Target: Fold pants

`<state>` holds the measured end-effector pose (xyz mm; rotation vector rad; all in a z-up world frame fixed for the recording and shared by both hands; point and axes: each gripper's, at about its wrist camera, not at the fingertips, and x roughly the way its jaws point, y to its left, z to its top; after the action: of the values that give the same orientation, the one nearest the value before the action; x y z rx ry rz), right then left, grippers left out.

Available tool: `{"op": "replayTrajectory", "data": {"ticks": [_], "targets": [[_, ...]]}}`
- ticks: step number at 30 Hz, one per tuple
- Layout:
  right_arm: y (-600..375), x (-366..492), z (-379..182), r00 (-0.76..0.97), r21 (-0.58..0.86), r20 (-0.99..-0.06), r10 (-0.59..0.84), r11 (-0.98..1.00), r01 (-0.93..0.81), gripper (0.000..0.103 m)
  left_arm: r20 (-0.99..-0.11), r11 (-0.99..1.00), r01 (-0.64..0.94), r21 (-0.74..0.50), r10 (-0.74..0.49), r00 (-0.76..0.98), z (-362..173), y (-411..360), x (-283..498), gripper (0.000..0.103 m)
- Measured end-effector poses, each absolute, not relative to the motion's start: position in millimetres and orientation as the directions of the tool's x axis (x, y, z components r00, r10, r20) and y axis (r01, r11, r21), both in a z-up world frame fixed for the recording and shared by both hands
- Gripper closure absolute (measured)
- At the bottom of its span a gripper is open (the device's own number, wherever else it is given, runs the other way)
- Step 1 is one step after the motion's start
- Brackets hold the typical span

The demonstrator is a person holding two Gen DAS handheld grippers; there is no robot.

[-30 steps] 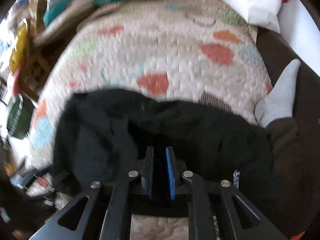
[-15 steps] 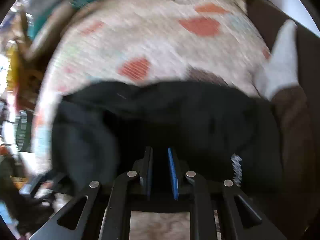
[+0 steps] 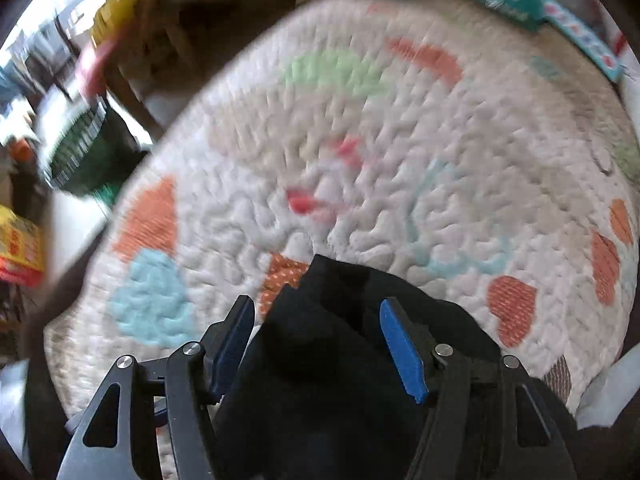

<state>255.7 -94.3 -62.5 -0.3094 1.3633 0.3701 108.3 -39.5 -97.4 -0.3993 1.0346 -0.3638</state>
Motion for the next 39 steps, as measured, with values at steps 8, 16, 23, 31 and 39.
{"op": "replayTrajectory", "data": {"ticks": [8,16,23,31,39], "targets": [[-86,253,-66,0.123,0.022,-0.989,0.084,0.898,-0.439,0.089,-0.748,0.844,0.110,-0.525,-0.519,0.414,-99,-35,112,0.091],[-38,268,-48,0.174,0.048,-0.974,0.143,0.885,-0.462,0.090,-0.756,0.859,-0.002,-0.512,-0.449,0.475,-89,17,117,0.092],[-48,278,-36,0.214,0.157,-0.943,0.255,0.907,-0.390,0.054,-0.770,0.843,-0.061,-0.534,-0.456,0.446,-82,59,103,0.074],[-156,199,-15,0.366,0.093,-0.916,0.165,0.974,-0.207,0.048,-0.754,0.902,0.045,-0.430,-0.386,0.531,-45,40,118,0.062],[-208,128,-47,0.362,-0.040,-0.932,-0.005,0.995,-0.090,0.040,-0.850,0.978,0.170,-0.122,-0.191,0.491,-81,-14,120,0.058]]}}
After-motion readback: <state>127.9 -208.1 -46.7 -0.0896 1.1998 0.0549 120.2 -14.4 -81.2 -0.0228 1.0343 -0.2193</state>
